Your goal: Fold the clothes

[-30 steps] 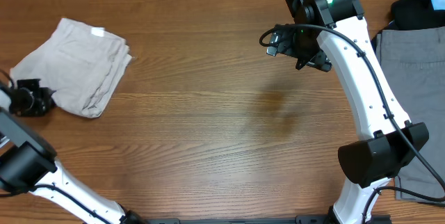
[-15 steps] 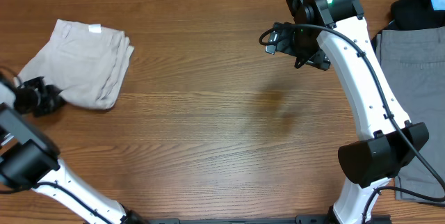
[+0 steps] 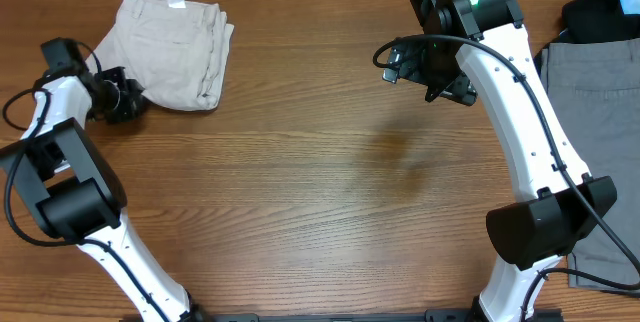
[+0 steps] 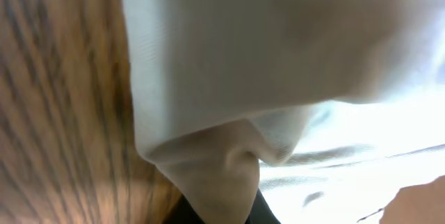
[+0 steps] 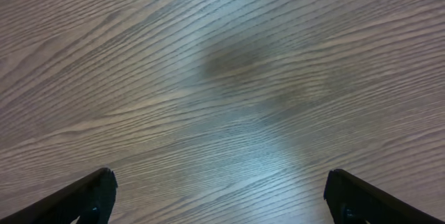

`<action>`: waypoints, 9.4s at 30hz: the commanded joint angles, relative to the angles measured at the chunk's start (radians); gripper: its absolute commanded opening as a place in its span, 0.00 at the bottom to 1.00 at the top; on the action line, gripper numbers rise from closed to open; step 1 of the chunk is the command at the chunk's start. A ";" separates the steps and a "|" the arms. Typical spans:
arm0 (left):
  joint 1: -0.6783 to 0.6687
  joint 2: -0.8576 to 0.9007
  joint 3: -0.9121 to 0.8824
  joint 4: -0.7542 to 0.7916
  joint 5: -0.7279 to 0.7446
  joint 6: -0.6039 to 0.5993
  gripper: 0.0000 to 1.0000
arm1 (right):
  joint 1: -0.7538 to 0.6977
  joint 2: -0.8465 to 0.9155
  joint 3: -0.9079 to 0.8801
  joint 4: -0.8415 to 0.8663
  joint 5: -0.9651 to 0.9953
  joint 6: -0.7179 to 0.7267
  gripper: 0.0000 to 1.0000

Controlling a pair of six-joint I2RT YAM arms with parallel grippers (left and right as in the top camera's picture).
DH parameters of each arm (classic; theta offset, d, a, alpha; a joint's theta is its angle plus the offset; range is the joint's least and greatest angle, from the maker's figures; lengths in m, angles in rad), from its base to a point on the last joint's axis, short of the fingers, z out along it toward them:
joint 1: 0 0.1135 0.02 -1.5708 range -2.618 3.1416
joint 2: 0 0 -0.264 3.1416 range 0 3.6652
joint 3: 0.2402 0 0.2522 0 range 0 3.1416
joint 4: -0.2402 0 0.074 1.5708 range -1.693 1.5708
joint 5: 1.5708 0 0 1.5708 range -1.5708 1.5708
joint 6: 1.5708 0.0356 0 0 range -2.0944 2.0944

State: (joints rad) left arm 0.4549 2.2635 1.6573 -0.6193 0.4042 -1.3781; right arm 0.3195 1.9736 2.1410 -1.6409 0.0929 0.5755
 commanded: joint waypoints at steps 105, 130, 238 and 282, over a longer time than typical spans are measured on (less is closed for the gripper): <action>0.055 -0.470 -0.025 -0.280 -0.041 0.649 1.00 | -0.003 -0.196 0.037 -0.053 0.011 -0.004 1.00; 0.033 -1.395 -0.081 -0.951 0.410 1.444 1.00 | 0.068 -1.351 -0.489 -0.041 0.262 0.168 1.00; 0.034 -1.677 -0.248 -0.944 0.423 1.506 1.00 | -0.362 -1.971 -2.133 1.557 -0.087 -0.256 1.00; 0.034 -1.677 -0.248 -0.944 0.423 1.506 1.00 | -0.361 -1.971 -2.133 1.558 -0.084 -0.535 1.00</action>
State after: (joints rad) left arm 0.4969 0.5938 1.4067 -1.5642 0.8124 0.1085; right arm -0.0372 0.0128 0.0185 -0.0898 0.0040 0.0479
